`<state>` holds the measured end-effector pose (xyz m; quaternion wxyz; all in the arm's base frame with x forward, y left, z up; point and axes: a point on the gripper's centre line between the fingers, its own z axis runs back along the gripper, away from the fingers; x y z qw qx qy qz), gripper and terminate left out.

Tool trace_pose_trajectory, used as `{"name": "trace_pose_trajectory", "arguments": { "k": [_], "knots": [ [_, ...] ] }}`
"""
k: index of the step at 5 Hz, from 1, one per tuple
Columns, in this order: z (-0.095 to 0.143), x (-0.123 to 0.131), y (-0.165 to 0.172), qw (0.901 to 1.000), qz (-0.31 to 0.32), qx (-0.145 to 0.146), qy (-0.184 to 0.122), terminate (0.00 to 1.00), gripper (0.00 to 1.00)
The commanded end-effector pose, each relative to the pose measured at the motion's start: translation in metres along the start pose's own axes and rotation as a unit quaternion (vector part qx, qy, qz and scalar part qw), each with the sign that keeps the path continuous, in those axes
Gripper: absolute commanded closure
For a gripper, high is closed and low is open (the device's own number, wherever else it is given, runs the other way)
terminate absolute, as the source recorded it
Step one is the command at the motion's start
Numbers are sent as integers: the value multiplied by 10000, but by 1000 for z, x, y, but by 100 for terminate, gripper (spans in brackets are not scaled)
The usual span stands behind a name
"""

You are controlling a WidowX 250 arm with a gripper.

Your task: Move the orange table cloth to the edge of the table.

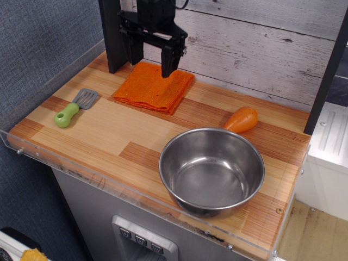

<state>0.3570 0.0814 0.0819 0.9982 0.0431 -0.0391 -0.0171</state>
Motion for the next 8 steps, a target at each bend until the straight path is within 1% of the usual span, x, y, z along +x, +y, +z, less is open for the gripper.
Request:
{"name": "trace_pose_trajectory", "arguments": {
  "k": [1,2,3,4,5,7,8],
  "knots": [
    [-8,13,43,9980,627,33,-75,0,0],
    [-17,15,57,9958,911,-100,-36,0,0],
    [-28,15,62,9937,1093,-260,-6,0,0],
    [-35,18,55,9941,1058,-247,60,0,0],
    [-36,22,47,9952,959,-190,29,0,0],
    [-34,29,40,9959,875,-214,-52,0,0],
    [-41,28,37,9964,822,-194,-14,0,0]
  ]
}}
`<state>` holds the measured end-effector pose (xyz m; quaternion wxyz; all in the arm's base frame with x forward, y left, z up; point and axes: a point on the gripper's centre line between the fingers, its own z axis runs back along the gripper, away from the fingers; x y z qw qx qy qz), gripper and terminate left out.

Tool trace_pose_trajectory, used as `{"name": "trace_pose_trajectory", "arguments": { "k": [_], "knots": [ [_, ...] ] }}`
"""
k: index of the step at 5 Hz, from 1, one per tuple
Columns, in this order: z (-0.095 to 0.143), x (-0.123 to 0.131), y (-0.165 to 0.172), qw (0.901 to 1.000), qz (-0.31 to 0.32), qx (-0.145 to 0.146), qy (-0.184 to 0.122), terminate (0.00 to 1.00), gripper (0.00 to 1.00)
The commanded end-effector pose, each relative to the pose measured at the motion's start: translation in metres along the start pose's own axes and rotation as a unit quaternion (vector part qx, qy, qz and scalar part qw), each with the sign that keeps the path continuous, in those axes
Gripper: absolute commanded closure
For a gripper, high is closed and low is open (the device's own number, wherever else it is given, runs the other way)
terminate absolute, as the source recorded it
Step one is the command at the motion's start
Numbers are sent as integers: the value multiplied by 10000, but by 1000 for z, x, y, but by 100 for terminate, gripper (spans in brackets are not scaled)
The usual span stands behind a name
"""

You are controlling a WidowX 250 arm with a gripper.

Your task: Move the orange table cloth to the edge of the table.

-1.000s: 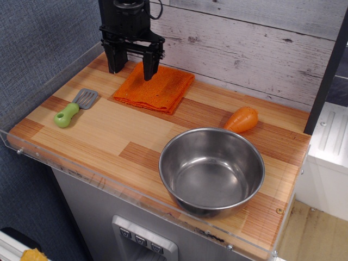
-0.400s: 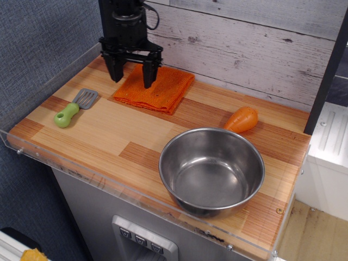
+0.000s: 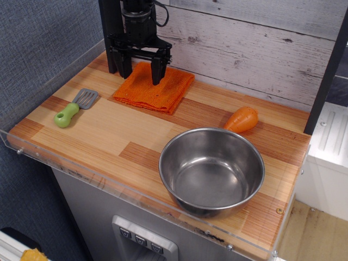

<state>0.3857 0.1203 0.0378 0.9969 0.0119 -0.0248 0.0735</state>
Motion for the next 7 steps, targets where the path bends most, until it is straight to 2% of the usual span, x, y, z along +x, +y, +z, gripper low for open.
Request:
{"name": "trace_pose_trajectory", "arguments": {
  "k": [1,2,3,5,7],
  "knots": [
    [-9,-3,0,9999,-98,115,-82,0,0],
    [-29,-14,-4,9998,-131,139,116,0,0],
    [-37,-22,-8,9992,-246,142,266,0,0],
    [-27,-38,-17,9988,-366,16,333,0,0],
    [-8,-74,-17,9972,-675,-74,309,0,0]
  ]
}}
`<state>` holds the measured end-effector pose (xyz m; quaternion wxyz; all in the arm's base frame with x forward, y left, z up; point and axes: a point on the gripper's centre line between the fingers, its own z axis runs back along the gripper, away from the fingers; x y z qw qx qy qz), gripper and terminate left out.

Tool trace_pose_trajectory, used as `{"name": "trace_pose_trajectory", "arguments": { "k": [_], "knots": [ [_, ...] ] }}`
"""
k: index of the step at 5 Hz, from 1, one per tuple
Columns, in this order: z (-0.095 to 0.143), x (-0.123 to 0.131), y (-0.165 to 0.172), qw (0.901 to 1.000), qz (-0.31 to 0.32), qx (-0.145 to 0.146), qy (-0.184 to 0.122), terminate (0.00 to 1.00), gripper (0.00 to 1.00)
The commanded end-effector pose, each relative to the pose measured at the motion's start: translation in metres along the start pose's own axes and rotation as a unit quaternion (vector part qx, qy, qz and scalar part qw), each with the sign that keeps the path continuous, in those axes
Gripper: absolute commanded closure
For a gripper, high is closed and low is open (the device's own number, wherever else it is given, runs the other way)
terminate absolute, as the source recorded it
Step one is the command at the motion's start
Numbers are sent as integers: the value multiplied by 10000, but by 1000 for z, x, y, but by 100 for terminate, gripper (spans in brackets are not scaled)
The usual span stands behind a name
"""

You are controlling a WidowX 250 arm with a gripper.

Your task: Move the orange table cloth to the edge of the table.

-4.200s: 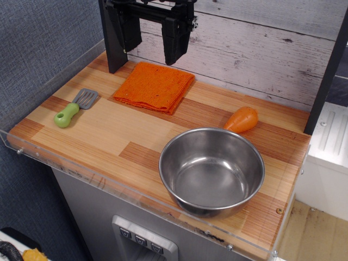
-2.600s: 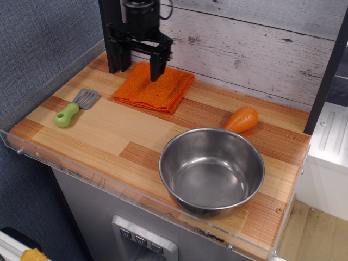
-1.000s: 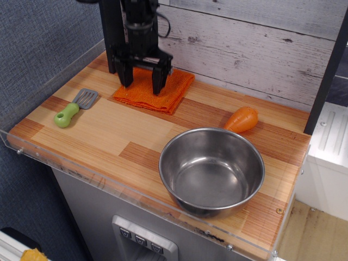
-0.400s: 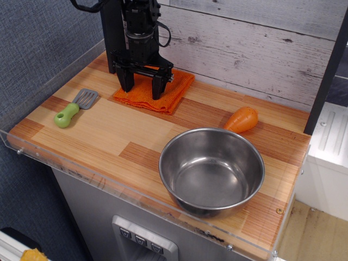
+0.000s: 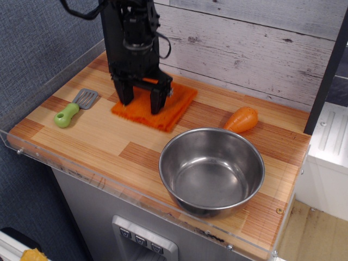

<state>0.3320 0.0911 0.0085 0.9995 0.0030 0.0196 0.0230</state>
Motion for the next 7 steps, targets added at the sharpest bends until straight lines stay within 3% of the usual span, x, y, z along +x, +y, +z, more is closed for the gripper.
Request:
{"name": "trace_pose_trajectory", "arguments": {
  "k": [1,3,4,5,7],
  "knots": [
    [20,-37,3,9994,-338,38,-96,0,0],
    [27,-72,0,9983,-558,150,-90,0,0],
    [26,-81,-4,9982,-576,130,-58,0,0],
    [41,-79,-4,9981,-532,205,-231,0,0],
    [112,-69,4,9963,-388,123,-761,0,0]
  ]
}}
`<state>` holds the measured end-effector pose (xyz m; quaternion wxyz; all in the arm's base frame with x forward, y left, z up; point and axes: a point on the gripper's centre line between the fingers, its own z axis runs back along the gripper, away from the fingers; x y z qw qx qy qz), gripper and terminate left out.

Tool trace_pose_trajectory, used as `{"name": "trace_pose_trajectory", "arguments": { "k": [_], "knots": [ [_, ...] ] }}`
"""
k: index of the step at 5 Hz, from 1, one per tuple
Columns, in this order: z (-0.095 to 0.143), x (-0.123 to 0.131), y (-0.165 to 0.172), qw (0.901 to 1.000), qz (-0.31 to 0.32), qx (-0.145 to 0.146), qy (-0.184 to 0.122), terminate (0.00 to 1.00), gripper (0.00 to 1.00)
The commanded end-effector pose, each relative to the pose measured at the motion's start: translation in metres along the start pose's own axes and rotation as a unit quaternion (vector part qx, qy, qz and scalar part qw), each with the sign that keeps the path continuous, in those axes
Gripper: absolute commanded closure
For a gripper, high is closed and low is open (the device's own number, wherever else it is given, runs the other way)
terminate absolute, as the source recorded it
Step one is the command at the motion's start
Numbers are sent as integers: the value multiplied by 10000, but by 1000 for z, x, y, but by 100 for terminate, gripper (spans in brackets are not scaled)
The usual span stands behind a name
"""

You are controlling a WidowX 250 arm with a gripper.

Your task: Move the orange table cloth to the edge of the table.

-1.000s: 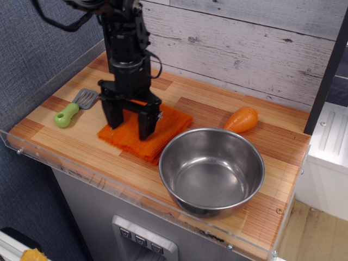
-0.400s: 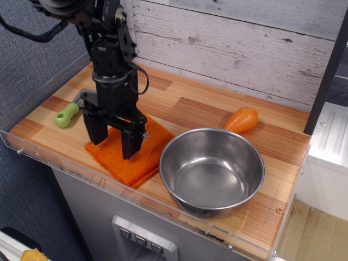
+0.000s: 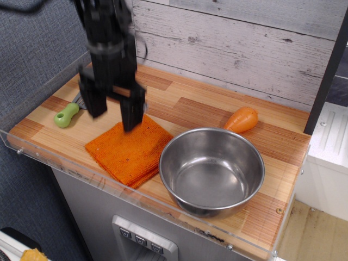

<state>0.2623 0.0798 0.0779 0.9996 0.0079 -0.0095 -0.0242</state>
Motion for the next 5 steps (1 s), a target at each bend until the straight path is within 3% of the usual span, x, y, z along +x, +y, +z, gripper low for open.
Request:
{"name": "trace_pose_trajectory", "arguments": {
  "k": [1,2,4,5],
  "knots": [
    [71,15,10,9983,167,48,-559,0,0],
    [82,21,6,9975,130,100,-680,0,0],
    [83,22,8,9977,-34,47,-680,0,0],
    [83,22,8,9977,-34,47,-680,100,0]
  ]
}}
